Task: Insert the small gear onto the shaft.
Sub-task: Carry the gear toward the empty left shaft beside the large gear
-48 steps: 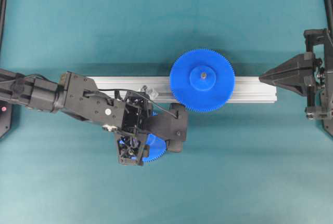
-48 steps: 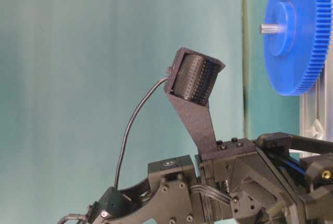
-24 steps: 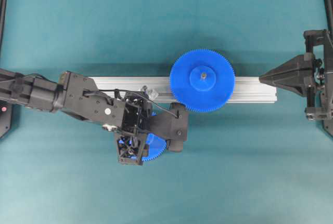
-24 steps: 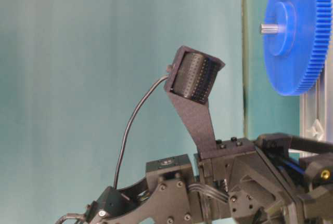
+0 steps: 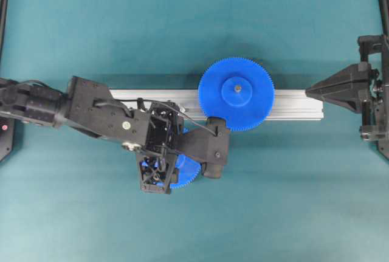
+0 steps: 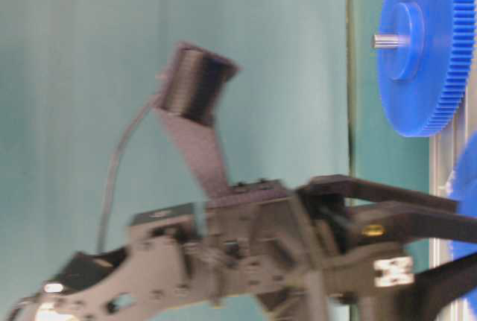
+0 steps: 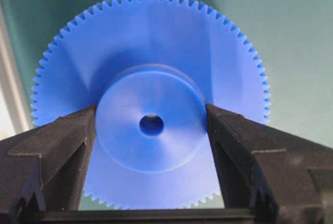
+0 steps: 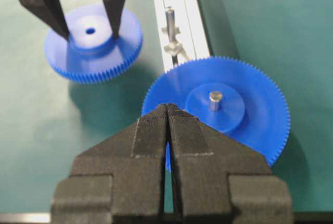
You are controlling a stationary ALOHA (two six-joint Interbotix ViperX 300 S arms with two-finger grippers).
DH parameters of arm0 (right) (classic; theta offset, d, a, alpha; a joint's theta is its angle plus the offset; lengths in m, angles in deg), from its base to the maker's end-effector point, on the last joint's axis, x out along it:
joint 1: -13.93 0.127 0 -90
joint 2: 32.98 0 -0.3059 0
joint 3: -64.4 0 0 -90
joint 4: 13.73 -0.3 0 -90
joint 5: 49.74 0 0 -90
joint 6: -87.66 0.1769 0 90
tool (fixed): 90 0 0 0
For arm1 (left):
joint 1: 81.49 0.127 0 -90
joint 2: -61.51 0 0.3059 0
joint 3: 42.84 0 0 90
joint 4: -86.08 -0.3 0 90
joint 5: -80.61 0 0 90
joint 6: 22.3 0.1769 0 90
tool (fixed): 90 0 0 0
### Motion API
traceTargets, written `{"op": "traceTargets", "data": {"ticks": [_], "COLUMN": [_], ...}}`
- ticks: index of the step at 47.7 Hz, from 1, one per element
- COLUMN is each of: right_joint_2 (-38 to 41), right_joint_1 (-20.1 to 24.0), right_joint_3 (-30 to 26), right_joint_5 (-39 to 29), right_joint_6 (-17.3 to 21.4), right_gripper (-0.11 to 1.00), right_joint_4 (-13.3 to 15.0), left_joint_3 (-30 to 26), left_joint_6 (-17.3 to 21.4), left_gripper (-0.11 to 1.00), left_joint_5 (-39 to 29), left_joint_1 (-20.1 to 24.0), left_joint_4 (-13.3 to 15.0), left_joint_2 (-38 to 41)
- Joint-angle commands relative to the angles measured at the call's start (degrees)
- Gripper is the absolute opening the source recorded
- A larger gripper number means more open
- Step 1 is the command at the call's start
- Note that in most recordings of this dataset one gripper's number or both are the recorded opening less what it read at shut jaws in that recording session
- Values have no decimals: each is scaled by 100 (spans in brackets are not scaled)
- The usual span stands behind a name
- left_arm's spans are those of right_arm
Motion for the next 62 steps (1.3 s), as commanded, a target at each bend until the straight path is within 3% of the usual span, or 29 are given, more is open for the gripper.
{"op": "traceTargets", "data": {"ticks": [1, 28, 62], "right_joint_2": [-9, -9, -9], "right_joint_1": [-9, -9, -9], "right_joint_3": [-62, -70, -53], "right_joint_5": [26, 18, 26], "right_joint_6": [44, 44, 44], "right_gripper": [3, 3, 3], "right_joint_4": [-9, -9, 0], "left_joint_3": [-202, -211, -466], "left_joint_6": [0, 44, 703], "left_gripper": [69, 69, 69], "left_joint_5": [-44, -633, -861], "left_joint_1": [-18, 237, 721], "left_joint_4": [-9, -44, -44], "left_joint_2": [-360, -1160, -1397]}}
